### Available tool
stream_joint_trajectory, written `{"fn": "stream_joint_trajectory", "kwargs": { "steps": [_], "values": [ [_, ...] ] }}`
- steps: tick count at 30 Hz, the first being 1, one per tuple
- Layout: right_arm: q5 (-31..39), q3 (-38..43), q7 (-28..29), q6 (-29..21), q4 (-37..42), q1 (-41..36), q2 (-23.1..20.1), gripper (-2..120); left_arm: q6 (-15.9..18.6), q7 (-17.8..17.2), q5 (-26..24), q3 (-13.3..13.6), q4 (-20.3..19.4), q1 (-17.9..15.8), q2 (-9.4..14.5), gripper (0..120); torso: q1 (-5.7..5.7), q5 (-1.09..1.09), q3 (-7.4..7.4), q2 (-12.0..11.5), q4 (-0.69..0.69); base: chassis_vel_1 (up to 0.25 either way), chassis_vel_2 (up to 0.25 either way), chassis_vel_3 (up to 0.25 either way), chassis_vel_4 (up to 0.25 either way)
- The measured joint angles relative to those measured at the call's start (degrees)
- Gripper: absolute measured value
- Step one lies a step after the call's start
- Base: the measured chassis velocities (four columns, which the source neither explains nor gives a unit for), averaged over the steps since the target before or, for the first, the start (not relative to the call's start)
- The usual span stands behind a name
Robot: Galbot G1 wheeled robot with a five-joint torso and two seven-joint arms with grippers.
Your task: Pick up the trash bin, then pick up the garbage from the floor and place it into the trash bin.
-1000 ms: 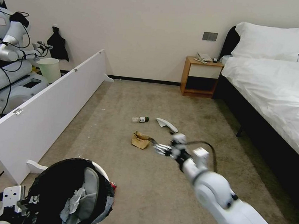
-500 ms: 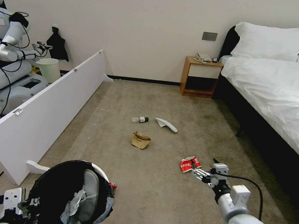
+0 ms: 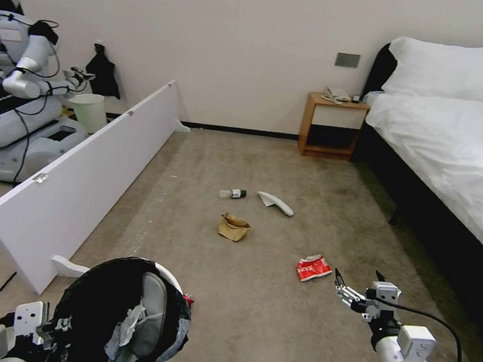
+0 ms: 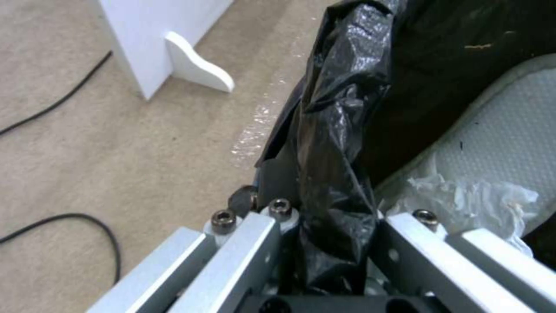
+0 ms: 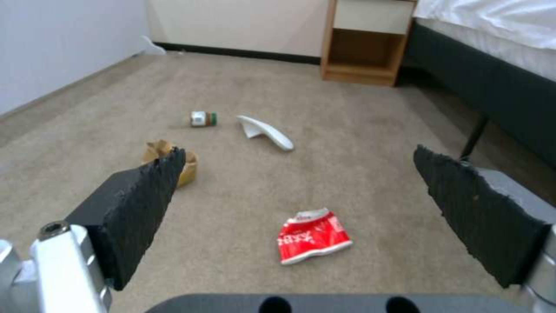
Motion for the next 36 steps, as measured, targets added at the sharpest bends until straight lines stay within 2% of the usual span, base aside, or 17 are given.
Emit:
{"fn": "stream_joint_trajectory", "kwargs": {
  "steps": [36],
  "values": [
    [-0.5, -1.1, -0.2, 1.2, 0.0, -0.7, -0.2, 100, 0.0, -0.1, 0.4, 0.0, -0.9, 0.4, -0.9, 2, 0.0, 0.0, 0.0, 0.0, 0.0, 0.019, 0.023, 0.019, 0.018]
  ]
}}
